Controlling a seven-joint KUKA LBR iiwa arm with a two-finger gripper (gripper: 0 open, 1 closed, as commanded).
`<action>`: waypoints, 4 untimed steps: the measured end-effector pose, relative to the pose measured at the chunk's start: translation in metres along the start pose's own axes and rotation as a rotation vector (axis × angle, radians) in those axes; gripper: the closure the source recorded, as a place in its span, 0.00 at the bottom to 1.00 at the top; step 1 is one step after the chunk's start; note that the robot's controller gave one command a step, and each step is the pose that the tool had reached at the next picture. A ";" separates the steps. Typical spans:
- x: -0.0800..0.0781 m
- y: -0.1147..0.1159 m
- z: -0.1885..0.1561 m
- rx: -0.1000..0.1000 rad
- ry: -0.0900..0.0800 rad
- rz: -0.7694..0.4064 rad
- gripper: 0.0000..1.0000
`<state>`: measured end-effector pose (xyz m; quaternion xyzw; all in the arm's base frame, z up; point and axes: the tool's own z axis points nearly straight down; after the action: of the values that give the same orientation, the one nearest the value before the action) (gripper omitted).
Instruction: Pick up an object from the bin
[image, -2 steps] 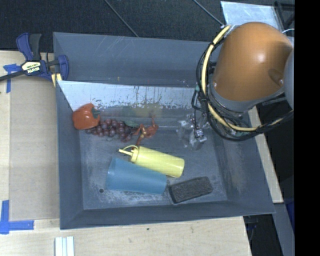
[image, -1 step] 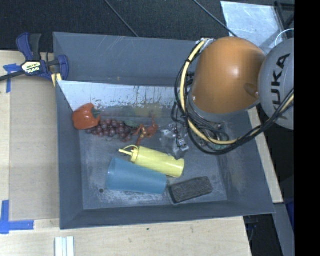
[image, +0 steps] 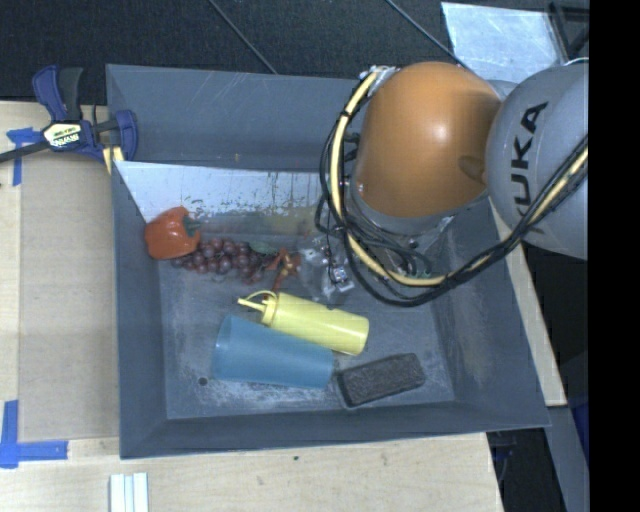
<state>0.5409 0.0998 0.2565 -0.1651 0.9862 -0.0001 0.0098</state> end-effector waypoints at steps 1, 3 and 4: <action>-0.082 -0.016 0.017 0.001 -0.002 -0.152 1.00; -0.062 0.008 0.060 0.002 -0.003 -0.412 1.00; -0.075 0.050 0.041 -0.002 -0.005 0.012 1.00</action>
Offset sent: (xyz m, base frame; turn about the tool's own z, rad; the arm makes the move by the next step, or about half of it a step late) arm 0.0269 0.0466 -0.0199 -0.2103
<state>0.5961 0.1710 0.2163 -0.1590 0.9872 0.0013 0.0124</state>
